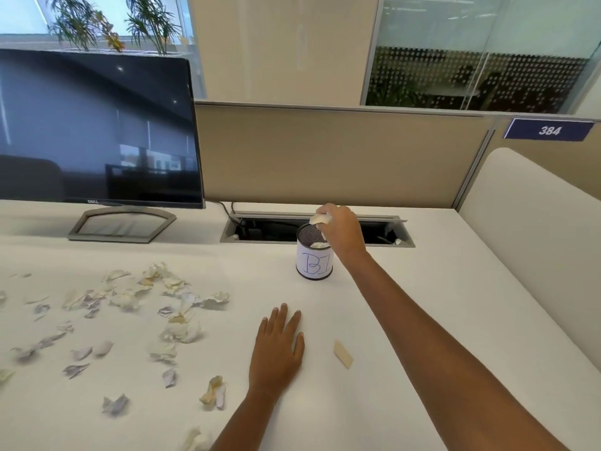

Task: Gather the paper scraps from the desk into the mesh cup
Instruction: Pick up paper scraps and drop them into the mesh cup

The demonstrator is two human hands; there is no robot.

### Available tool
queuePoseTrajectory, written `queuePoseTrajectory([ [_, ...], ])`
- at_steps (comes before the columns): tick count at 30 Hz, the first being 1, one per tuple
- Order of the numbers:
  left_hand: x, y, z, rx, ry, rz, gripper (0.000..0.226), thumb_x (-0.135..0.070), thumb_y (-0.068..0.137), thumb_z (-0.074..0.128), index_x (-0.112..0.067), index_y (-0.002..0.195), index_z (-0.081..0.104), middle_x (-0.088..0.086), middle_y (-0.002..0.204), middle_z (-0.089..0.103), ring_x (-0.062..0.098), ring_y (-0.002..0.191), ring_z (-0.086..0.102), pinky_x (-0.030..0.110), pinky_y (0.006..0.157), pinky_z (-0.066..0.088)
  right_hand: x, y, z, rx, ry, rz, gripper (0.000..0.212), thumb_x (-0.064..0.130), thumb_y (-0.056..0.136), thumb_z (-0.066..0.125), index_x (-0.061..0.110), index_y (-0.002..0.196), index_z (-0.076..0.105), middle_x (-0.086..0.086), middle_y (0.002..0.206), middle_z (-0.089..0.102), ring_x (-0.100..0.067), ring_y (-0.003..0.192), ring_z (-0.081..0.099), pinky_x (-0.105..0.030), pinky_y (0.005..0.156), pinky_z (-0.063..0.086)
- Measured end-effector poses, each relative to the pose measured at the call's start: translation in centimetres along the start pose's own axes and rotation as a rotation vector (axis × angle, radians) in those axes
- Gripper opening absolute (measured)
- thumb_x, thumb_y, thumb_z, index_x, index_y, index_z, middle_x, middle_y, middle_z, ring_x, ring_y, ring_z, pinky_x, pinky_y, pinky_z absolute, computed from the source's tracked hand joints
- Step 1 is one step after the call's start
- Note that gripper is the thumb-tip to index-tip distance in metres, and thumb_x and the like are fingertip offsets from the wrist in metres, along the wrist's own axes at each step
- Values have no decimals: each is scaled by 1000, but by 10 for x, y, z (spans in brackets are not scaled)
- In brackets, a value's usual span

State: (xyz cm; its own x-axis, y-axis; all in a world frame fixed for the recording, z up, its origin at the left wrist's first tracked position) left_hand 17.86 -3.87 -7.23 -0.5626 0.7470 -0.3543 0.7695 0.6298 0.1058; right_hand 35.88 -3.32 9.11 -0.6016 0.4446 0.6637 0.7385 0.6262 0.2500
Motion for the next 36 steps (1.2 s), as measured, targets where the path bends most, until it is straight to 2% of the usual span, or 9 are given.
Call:
queuePoseTrajectory([
  [6, 0, 3, 0, -22, -21, -2, 50, -33, 99, 28, -29, 148, 19, 0, 160, 7, 16, 148, 7, 30, 121, 3, -16, 9, 20, 260, -55, -46, 46, 6, 82, 62, 12, 127, 54, -17, 130, 49, -30, 118, 50, -31, 95, 41],
  [13, 4, 11, 2, -14, 5, -13, 51, -35, 98, 26, -32, 148, 16, -4, 160, 4, 12, 148, 5, 28, 121, 1, -45, -60, -6, 53, 55, -91, 33, 9, 87, 58, 10, 120, 57, -15, 118, 54, -26, 112, 52, -17, 87, 33],
  [16, 4, 13, 2, -9, 3, -16, 51, -35, 98, 27, -32, 148, 17, -4, 160, 6, 11, 148, 6, 28, 120, 1, -70, -111, 7, 322, -52, 57, 36, 25, 87, 62, 12, 120, 56, -16, 115, 50, -29, 108, 54, -28, 91, 40],
  [20, 5, 15, 2, -12, 13, -19, 51, -34, 98, 27, -31, 148, 17, -3, 160, 6, 12, 148, 6, 28, 121, 2, -88, -166, 20, 577, -124, 153, 42, 29, 79, 70, 17, 117, 54, -5, 107, 41, -21, 110, 49, -23, 88, 41],
  [24, 5, 15, 2, -16, 14, -20, 51, -35, 98, 27, -32, 148, 17, -3, 160, 6, 11, 148, 6, 27, 120, 1, -84, -174, 23, 566, -115, 132, 20, 6, 84, 54, 12, 103, 60, -2, 96, 47, -15, 84, 52, -22, 75, 44],
  [26, 4, 15, 1, -16, 3, -20, 50, -34, 98, 27, -31, 148, 18, -3, 160, 7, 11, 148, 7, 28, 120, 2, -80, -166, 25, 542, -137, 112, 27, -3, 83, 43, 7, 96, 65, -7, 92, 60, -18, 76, 55, -25, 72, 47],
  [28, 4, 15, 1, -16, 3, -16, 50, -34, 98, 27, -31, 148, 18, -3, 160, 6, 12, 148, 7, 28, 120, 2, -78, -157, 27, 523, -165, 100, 33, -6, 82, 39, 5, 96, 67, -12, 99, 65, -21, 81, 60, -24, 73, 47],
  [31, 4, 15, 0, -11, -10, -12, 51, -34, 98, 27, -31, 148, 17, -3, 160, 5, 11, 148, 6, 27, 120, 1, -79, -147, 27, 531, -192, 78, 24, 3, 86, 50, 8, 105, 63, -8, 99, 51, -15, 84, 51, -20, 72, 39],
  [36, 7, 18, 1, -9, -17, -6, 50, -34, 98, 27, -31, 147, 19, -4, 160, 7, 10, 148, 7, 26, 120, 0, -86, -149, 26, 516, -251, 86, 31, 12, 88, 55, 12, 119, 55, -9, 116, 46, -22, 109, 53, -22, 87, 41],
])
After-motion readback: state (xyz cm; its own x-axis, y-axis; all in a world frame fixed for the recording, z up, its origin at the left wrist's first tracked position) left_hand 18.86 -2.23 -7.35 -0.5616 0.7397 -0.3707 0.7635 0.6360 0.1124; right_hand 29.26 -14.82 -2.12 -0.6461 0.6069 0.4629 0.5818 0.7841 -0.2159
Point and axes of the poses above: each hand's wrist, its own y-axis towards the middle knuckle, its own z-axis out of the palm, x = y × z, the point moved 3 cm from there along y, towards the middle knuckle
